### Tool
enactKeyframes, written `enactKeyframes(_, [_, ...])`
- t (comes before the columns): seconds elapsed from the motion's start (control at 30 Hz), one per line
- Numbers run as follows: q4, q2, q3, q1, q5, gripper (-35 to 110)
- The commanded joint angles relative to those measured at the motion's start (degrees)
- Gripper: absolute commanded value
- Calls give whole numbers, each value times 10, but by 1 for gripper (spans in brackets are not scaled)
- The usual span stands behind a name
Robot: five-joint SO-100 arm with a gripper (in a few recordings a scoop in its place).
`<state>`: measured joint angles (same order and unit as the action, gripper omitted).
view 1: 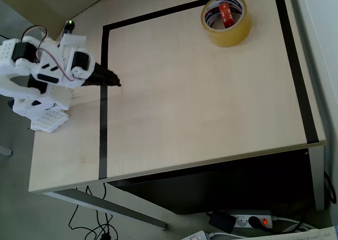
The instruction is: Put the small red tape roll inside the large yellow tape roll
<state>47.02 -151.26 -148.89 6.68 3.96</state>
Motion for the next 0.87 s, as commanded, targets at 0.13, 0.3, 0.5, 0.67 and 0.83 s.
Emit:
enactKeyframes(0.13, [97,-230,-123,11,-2,0])
enactKeyframes(0.3, [198,-396,-221,-12,-9,0])
enactKeyframes(0.5, [247,-397,-259,-33,-56,0])
enactKeyframes(0.67, [250,-398,-279,-62,-62,0])
enactKeyframes(0.83, [243,-399,-294,-98,-62,0])
